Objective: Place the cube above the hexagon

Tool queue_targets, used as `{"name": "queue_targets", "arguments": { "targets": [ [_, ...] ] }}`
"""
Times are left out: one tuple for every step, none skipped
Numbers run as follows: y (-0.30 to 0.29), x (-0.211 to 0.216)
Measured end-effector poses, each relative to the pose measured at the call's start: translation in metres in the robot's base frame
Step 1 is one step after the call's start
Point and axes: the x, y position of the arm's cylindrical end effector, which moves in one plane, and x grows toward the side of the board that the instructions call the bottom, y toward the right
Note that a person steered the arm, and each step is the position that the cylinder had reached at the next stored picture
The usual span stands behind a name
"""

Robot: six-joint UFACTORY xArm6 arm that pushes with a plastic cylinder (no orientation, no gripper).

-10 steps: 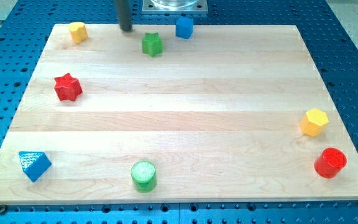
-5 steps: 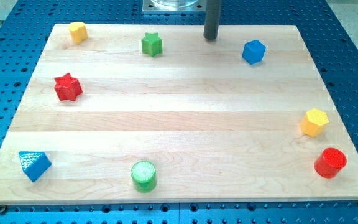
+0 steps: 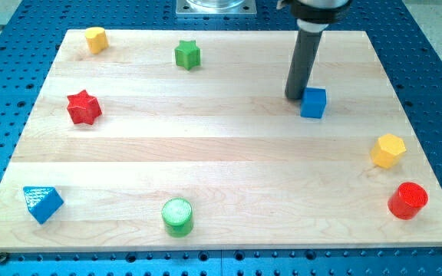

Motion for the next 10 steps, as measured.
{"name": "queue_targets", "arguments": {
  "targets": [
    [0.009, 0.017],
    [-0.028, 0.038],
    [-0.008, 0.052],
    [-0.007, 0.031],
    [0.016, 0.020],
    [0.059, 0.021],
    [0.053, 0.021],
    [-0.009, 0.034],
    [0.035, 0.055],
    [0.048, 0.037]
  ]
}}
